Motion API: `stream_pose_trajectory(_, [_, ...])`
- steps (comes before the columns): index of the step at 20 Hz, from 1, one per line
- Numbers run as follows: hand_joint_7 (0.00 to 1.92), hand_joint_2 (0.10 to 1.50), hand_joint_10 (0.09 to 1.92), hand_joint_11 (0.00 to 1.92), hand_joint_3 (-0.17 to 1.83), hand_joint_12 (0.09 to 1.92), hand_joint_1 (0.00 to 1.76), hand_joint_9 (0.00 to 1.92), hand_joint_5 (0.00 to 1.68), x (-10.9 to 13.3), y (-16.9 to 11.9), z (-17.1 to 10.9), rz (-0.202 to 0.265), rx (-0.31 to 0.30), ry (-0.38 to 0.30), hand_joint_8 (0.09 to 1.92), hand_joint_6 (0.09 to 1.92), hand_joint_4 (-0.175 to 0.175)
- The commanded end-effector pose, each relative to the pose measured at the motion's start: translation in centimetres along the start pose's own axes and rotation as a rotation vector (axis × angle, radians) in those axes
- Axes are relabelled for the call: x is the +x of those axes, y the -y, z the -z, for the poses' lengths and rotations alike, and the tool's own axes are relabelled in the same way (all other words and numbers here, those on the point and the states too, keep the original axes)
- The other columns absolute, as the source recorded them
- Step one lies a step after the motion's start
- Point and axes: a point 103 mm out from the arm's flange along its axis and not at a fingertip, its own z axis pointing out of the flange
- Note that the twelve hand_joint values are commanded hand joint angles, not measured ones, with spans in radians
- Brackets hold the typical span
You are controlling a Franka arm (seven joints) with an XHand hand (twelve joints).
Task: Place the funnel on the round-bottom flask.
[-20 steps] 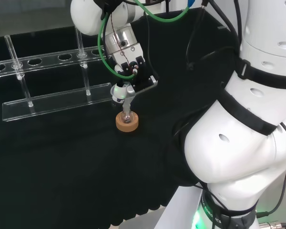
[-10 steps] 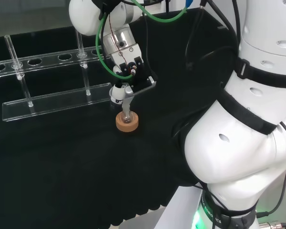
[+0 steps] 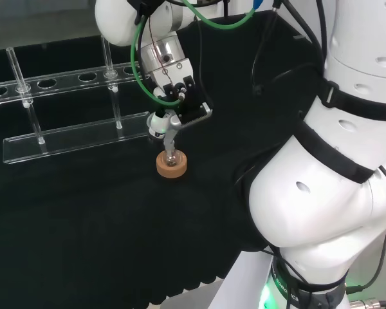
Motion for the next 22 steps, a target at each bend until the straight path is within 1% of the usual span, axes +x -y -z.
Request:
stream_pose_trajectory(1, [0.00, 0.92, 0.79, 0.19, -0.17, 1.44, 0.64, 0.18, 0.23, 0.01, 0.15, -0.06, 0.005, 0.012, -0.003, 0.43, 0.09, -0.061])
stream_pose_trajectory(7, [0.00, 0.91, 0.81, 0.17, -0.17, 1.45, 0.62, 0.16, 0.21, -0.01, 0.22, -0.20, 0.014, 0.022, -0.003, 0.39, 0.09, -0.059])
stream_pose_trajectory(15, [0.00, 0.91, 0.81, 0.17, -0.17, 1.45, 0.62, 0.16, 0.22, -0.47, 0.27, -0.46, 0.008, 0.019, -0.002, 0.38, 0.09, -0.059])
stream_pose_trajectory(17, [0.00, 0.92, 0.81, 0.17, -0.17, 1.45, 0.61, 0.16, 0.23, -0.49, 0.24, -0.69, 0.001, 0.014, 0.009, 0.41, 0.09, -0.059])
stream_pose_trajectory(22, [0.00, 0.96, 0.81, 0.18, -0.17, 1.45, 0.61, 0.17, 0.26, -0.63, 0.26, -0.94, 0.000, 0.014, 0.006, 0.46, 0.09, -0.060])
